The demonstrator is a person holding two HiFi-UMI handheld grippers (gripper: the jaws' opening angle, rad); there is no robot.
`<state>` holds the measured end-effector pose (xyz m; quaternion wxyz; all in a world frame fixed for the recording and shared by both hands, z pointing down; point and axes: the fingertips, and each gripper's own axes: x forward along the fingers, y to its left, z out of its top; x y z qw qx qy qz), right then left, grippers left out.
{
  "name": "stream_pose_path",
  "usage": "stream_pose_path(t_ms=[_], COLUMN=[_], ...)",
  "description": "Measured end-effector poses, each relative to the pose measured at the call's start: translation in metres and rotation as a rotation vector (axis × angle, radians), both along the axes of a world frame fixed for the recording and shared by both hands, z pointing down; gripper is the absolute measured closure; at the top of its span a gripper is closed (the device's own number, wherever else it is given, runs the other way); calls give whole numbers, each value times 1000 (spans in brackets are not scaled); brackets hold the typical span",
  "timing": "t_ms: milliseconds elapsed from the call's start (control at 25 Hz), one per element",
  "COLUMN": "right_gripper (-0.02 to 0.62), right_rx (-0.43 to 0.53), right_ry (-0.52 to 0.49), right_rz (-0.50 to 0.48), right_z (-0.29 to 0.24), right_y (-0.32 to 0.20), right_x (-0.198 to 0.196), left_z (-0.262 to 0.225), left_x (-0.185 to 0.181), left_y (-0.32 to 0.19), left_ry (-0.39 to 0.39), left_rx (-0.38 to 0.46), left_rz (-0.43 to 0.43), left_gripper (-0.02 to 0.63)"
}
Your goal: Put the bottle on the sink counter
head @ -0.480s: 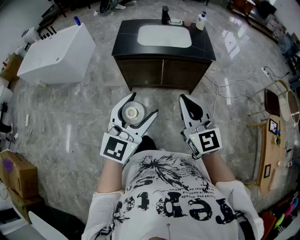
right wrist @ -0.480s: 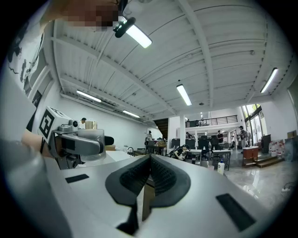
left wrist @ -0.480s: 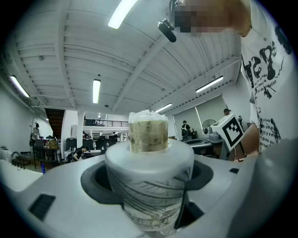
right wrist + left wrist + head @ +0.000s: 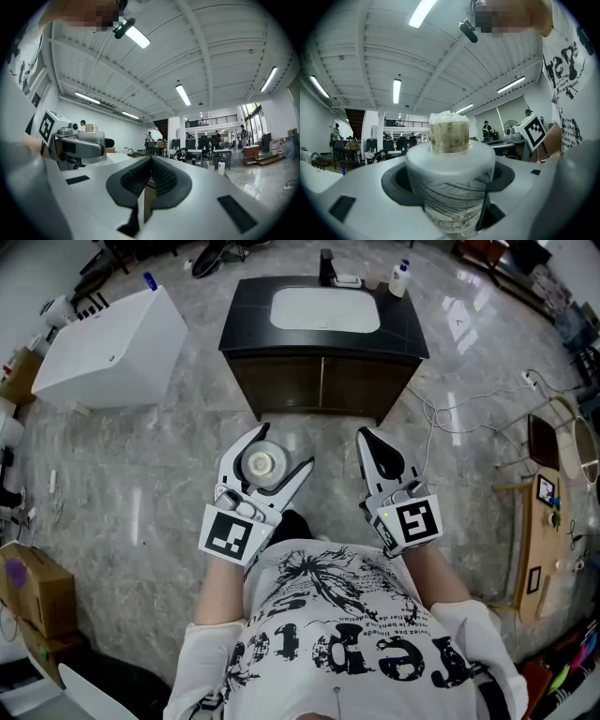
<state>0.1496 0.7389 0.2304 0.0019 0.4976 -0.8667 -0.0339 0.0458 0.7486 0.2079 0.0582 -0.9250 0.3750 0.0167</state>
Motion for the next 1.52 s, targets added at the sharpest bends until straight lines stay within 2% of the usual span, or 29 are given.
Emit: stream_pose_path(t_ms=[360, 600, 840, 1280, 1520], right_gripper=[580, 580, 581, 580, 580], right_rx=[-30, -36, -44, -43, -86], right_ry=[-22, -3, 3, 17, -3], right_rz=[-20, -26, 7, 65, 119], right_z=[13, 20, 20, 11, 21], right_y=[-32, -88, -180, -401, -496], right_x=[4, -18, -44, -128, -151], left_z=[9, 15, 17, 8, 16], left_x=[5, -12, -38, -121, -152], left_y=[-30, -86, -181, -403, -503], left_ry=[3, 13, 22, 17, 7], left_rx=[-7, -2, -7, 0, -23], left_rz=[-2, 12, 46, 114, 125], left_gripper=[258, 258, 258, 258, 258])
